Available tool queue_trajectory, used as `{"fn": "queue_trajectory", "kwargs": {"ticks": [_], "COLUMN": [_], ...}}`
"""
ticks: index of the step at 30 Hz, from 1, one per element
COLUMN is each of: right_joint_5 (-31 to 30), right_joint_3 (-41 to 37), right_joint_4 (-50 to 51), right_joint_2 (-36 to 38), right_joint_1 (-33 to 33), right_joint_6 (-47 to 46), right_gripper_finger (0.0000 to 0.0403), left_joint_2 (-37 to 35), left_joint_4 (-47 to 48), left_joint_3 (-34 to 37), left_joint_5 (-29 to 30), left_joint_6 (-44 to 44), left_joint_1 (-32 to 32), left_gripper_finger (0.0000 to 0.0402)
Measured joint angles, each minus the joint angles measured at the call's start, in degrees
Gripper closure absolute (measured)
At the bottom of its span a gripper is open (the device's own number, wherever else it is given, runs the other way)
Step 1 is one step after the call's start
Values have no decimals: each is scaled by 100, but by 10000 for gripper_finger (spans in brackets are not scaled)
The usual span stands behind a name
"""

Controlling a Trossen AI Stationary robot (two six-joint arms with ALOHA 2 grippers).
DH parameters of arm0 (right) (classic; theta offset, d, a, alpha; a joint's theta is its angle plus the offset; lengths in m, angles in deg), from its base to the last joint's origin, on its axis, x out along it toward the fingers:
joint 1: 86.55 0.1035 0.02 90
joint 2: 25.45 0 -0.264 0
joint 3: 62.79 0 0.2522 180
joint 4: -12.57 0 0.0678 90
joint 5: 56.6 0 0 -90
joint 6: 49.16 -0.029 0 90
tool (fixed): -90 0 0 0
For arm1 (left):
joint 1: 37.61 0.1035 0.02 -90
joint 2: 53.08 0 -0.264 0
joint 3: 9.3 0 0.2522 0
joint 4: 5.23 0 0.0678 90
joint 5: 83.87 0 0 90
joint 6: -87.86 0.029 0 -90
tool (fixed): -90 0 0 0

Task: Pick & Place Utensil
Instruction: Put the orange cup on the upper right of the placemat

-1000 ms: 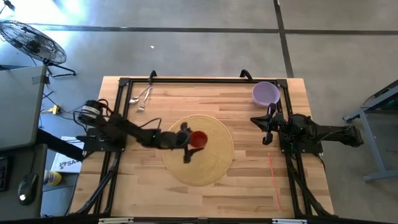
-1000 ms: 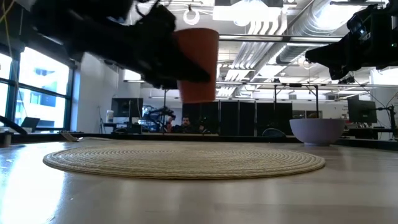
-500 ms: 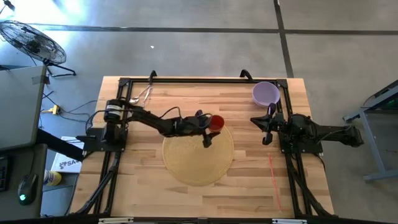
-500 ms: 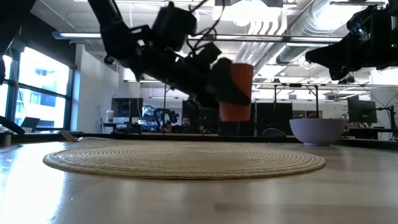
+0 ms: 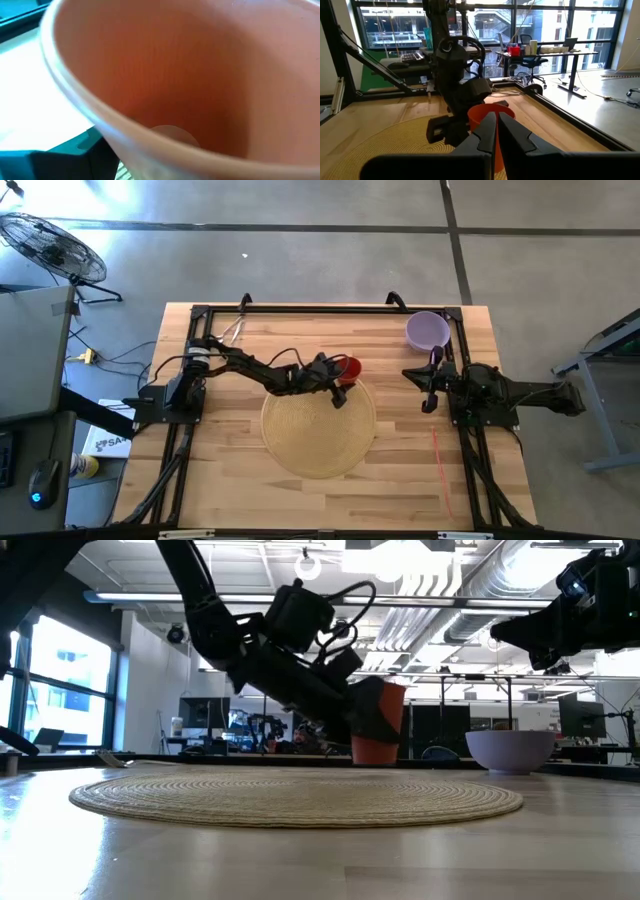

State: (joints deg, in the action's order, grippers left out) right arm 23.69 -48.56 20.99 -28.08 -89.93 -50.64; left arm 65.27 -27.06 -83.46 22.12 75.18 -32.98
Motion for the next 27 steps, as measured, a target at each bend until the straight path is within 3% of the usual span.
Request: {"fn": "queue_trajectory", "kwargs": {"ticks": [16, 22, 27], "right_joint_5": [2, 2, 1], "right_joint_3": [0, 0, 0], "right_joint_4": [3, 2, 4], "right_joint_2": [0, -3, -3], "right_joint_1": [0, 2, 0], "right_joint_6": [1, 2, 1], "right_gripper_finger": [391, 391, 391], "left_joint_2": [1, 350, 455], "left_joint_4": [-101, -790, -797], "left_joint_3": [0, 0, 4], "left_joint_5": [1, 99, 265], "left_joint_6": [25, 36, 37], "left_joint_1": [-14, -12, -11], "left_gripper_finger": [109, 109, 109]}}
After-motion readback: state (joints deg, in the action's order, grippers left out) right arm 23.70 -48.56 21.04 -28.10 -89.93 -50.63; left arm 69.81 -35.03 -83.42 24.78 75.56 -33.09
